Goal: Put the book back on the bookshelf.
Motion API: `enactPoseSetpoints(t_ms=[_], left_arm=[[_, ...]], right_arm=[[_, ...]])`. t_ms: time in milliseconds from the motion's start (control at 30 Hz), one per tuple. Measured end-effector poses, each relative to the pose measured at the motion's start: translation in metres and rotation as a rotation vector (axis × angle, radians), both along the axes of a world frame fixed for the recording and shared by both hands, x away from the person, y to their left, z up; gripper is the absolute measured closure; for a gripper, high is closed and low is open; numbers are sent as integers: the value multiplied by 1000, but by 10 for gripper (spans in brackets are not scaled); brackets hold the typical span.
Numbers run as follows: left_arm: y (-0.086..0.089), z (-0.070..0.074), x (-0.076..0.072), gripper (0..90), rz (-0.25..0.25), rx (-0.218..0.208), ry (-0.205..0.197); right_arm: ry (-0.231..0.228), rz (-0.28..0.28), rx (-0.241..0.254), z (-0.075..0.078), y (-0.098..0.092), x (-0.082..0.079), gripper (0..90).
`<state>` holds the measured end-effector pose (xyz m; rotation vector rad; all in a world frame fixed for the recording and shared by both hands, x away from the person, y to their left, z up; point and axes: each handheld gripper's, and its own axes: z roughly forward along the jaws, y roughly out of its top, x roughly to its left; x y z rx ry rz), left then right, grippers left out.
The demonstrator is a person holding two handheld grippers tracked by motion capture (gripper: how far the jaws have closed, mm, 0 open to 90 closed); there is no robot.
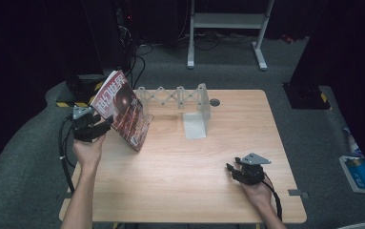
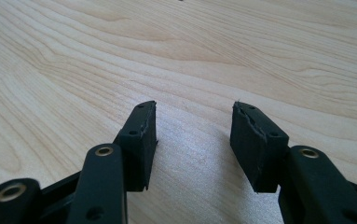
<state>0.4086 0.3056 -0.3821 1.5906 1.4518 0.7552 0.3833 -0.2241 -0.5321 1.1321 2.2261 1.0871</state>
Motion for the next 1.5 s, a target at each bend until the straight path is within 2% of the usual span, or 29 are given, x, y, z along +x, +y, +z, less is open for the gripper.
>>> enactPoseSetpoints(t_ms=[1000,1500], left_arm=[[-15,4,-32,436,-75,-32,-64],[-28,3,-40,430,-129,-41,-77]], right_arm=[[-1,2,1,0,0,0,503],[-2,2,0,0,0,0,501]])
